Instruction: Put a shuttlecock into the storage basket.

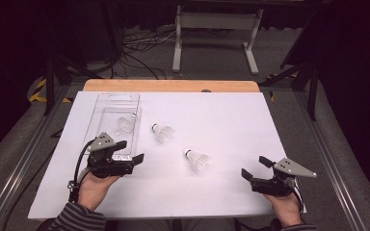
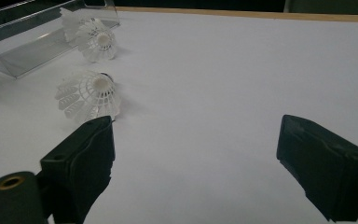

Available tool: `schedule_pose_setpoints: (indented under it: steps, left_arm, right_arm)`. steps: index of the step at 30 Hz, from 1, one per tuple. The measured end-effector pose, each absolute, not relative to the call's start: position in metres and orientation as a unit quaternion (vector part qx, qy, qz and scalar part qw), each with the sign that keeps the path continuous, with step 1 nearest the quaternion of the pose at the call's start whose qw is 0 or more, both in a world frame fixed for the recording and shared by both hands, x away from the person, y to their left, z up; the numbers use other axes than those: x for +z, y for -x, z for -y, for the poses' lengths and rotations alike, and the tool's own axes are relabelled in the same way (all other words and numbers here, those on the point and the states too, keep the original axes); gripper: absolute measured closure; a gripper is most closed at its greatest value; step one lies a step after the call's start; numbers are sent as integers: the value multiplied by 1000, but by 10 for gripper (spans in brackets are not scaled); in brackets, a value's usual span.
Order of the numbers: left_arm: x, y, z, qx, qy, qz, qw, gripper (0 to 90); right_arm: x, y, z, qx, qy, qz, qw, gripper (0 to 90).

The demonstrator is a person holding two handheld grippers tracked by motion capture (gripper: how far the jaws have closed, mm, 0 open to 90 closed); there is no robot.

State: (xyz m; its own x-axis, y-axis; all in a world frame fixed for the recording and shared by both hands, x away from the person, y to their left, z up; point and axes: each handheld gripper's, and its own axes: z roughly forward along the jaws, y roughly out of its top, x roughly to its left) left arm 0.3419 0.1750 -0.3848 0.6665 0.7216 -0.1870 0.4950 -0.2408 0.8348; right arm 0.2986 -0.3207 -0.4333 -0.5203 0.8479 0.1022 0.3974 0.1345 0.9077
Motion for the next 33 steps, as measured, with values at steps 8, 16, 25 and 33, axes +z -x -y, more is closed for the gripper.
schedule_pose_setpoints:
  steps: [8, 16, 25, 33]
  left_arm:
    - [-382, -347, -168, 116, -779, -389, 478, 194]
    - [-382, -351, -164, 113, -780, -387, 478, 197]
    - [-380, -354, -160, 116, -782, -384, 477, 197]
    - [-379, -357, -154, 113, -781, -384, 479, 199]
  right_arm:
    - [-433, -298, 321, 495, -434, -718, 227, 122]
    - [-433, -298, 321, 495, -434, -718, 228, 122]
    - [-433, -298, 321, 495, -434, -718, 228, 123]
    - [-433, -299, 321, 495, -433, -718, 227, 123]
